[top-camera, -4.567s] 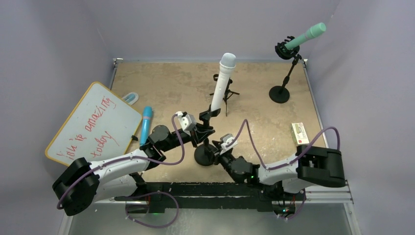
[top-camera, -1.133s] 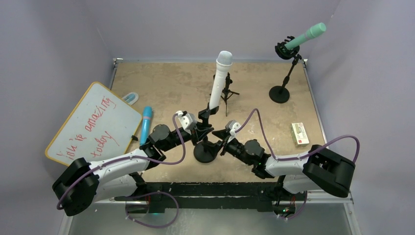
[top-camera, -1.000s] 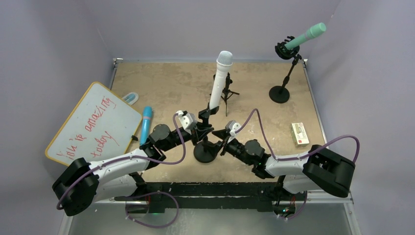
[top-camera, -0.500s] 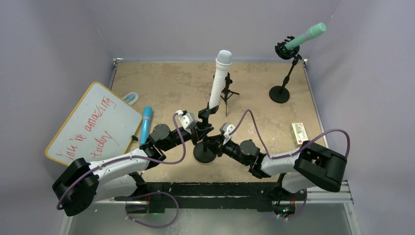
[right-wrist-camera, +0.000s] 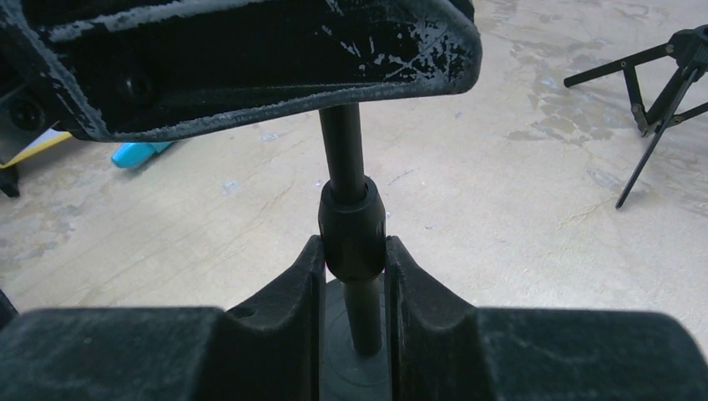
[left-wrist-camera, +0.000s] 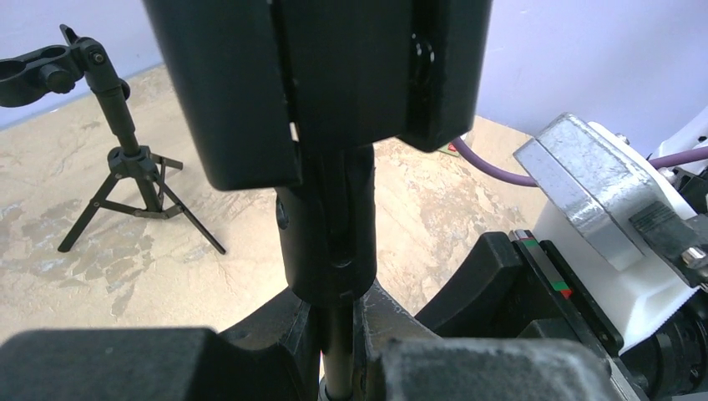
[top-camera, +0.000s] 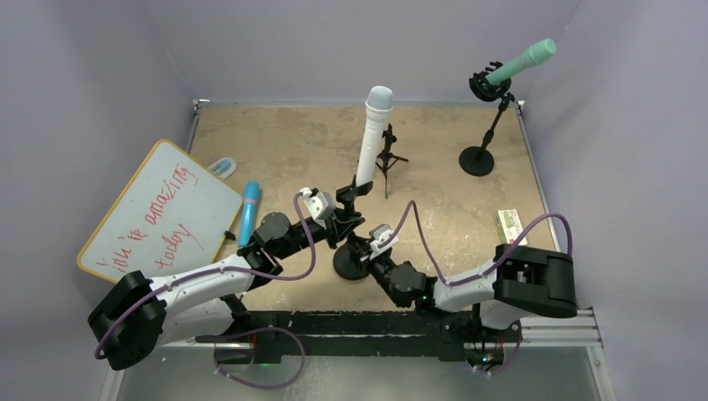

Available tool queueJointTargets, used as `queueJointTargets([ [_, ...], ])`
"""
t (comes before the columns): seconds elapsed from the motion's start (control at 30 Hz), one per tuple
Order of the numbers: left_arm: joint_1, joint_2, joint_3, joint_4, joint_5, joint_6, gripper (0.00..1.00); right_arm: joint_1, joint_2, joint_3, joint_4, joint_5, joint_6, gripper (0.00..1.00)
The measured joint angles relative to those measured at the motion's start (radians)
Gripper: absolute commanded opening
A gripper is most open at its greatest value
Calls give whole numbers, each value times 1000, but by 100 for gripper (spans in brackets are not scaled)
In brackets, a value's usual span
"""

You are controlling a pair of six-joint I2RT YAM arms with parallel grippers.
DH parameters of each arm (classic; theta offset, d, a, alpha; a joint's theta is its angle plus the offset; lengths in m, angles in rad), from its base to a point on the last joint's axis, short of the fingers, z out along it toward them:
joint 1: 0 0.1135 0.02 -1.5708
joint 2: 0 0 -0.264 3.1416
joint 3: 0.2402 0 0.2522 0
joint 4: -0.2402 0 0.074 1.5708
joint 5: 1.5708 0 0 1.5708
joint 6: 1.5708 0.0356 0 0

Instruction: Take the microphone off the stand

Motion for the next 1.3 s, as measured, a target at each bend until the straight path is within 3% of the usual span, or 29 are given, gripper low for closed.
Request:
queueJointTargets([
  [0.23, 1, -18, 0, -26, -23, 5, 0, -32, -20, -6, -8, -63, 69, 61],
  [0.33, 6, -19, 0, -29, -35, 14, 0, -89, -64, -34, 4, -153, 119, 69],
  [0.47, 7, -19, 0, -29, -37, 20, 0, -204, -87, -73, 34, -327, 168, 71],
  [0.57, 8, -19, 0, -30, -39, 22, 0, -240, -84, -71, 38, -444, 153, 63],
  [0.73, 8, -19, 0, -30, -38, 26, 0, -257, -39, -22, 22, -570, 98, 43],
  [0.93, 9, -29, -1, -43, -42, 27, 0, -265, 0, -14, 60, -584, 48, 2],
  [1.13, 11, -43, -1, -59, -55, 26, 0, -218, 3, 7, 31, -468, 19, 0],
  [1.3, 5, -47, -1, -66, -44, 21, 0, -39, 21, 59, -25, -62, 22, 0],
])
